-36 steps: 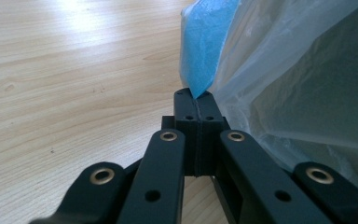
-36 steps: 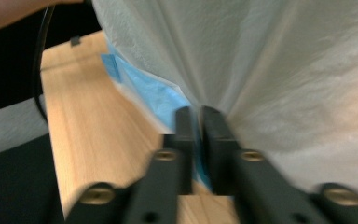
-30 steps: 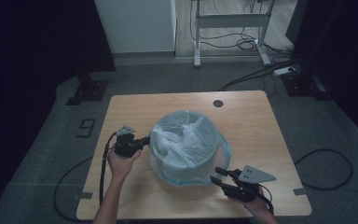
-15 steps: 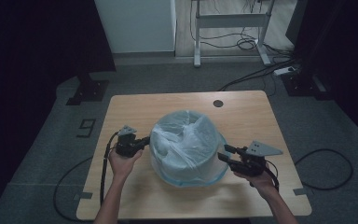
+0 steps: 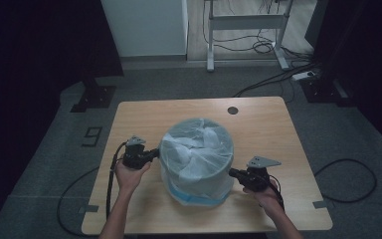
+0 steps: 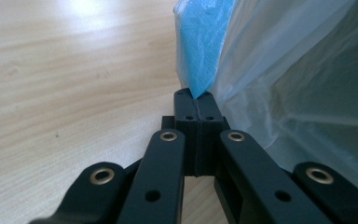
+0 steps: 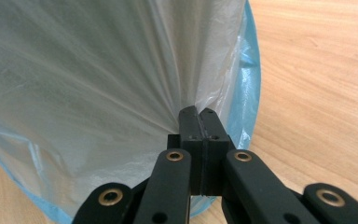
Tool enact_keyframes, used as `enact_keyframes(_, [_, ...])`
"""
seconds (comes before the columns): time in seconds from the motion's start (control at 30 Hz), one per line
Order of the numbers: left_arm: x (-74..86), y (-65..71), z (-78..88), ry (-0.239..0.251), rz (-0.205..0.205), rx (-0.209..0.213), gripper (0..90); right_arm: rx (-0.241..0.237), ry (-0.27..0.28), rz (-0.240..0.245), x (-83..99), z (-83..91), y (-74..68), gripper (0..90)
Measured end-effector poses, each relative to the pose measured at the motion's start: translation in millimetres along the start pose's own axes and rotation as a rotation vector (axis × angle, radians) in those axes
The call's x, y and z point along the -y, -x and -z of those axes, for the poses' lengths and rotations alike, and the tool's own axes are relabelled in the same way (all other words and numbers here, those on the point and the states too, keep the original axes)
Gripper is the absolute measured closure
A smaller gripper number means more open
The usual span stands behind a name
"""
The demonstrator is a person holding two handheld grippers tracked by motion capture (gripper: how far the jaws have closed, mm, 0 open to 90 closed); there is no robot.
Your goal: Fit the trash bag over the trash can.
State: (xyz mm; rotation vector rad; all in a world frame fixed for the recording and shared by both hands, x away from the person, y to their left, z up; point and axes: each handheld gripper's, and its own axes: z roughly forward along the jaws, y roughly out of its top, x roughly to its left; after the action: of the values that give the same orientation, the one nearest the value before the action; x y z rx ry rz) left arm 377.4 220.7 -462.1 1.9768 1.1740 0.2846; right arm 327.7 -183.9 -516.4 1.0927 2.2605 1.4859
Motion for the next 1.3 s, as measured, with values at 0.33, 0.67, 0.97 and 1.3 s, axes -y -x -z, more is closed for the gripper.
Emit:
enact_keyframes(0.33, [5.4, -1.2, 5.7, 0.049, 0.0, -0.005, 83.6, 0.057, 0.095, -0.016, -2.8, 9.6, -1.2, 60.7])
enact_keyframes(0.67, [8.3, -8.6, 50.7, 0.183, -0.007, -0.049, 55.0, 0.081, 0.215, -0.038, -0.4, 44.9, -1.1, 44.4])
enact_keyframes(0.97, [-2.5, 4.6, 74.2, 0.232, -0.132, 0.038, 46.1, 0.061, 0.24, -0.022, 10.3, 62.0, -3.3, 40.8])
enact_keyframes(1.3, [-31.1, 29.1, 80.6, 0.285, -0.283, 0.173, 41.6, 0.025, 0.22, -0.026, 18.5, 62.7, -3.0, 37.3])
